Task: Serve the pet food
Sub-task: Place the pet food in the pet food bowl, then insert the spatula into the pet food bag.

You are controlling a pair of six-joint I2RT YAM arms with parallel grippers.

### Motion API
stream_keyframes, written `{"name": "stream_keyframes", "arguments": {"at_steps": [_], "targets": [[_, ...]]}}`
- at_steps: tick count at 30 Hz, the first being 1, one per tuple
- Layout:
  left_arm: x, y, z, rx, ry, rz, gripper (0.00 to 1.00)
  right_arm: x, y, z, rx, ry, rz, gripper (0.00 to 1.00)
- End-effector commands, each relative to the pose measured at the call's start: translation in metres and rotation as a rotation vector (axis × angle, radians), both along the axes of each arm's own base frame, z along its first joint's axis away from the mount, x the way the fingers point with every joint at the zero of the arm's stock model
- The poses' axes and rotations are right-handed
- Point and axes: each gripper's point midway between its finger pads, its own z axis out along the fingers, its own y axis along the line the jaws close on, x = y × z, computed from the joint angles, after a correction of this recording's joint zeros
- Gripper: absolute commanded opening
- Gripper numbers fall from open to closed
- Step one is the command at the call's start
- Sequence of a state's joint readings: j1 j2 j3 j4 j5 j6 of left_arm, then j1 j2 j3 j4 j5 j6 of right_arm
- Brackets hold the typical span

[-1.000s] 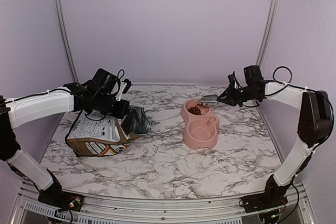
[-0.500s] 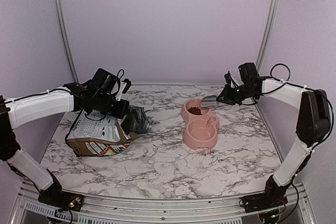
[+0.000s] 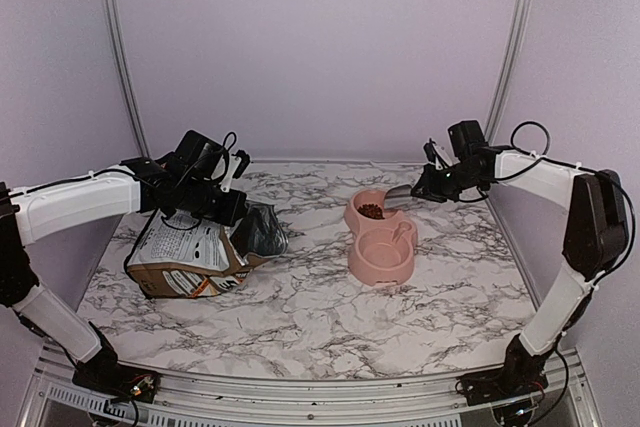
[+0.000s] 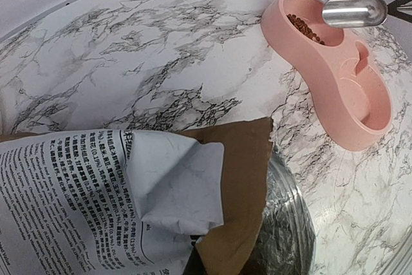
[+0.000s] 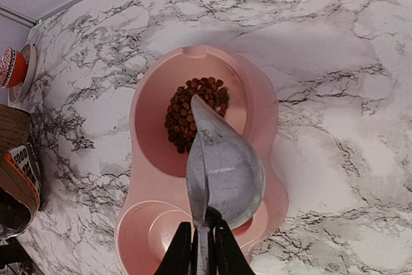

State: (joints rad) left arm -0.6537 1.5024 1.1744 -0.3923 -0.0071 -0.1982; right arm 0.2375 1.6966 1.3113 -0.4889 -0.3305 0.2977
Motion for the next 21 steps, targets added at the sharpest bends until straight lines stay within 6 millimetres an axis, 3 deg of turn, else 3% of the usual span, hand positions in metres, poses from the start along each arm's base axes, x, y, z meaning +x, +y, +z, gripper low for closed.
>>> {"name": "stream_keyframes", "arguments": {"at_steps": [1, 11, 21], "targets": [[-0.001, 0.006, 0.016, -0.027, -0.034, 0.010, 0.00, 0.006, 0.007, 0.016, 0.014, -0.050, 0.018, 0.00], [-0.001, 0.007, 0.017, -0.023, -0.040, 0.012, 0.00, -0.007, 0.034, 0.051, 0.156, -0.110, 0.128, 0.00], [0.000, 0.006, 0.018, -0.025, -0.042, 0.012, 0.00, -0.048, 0.092, 0.090, 0.306, -0.227, 0.350, 0.00]]}}
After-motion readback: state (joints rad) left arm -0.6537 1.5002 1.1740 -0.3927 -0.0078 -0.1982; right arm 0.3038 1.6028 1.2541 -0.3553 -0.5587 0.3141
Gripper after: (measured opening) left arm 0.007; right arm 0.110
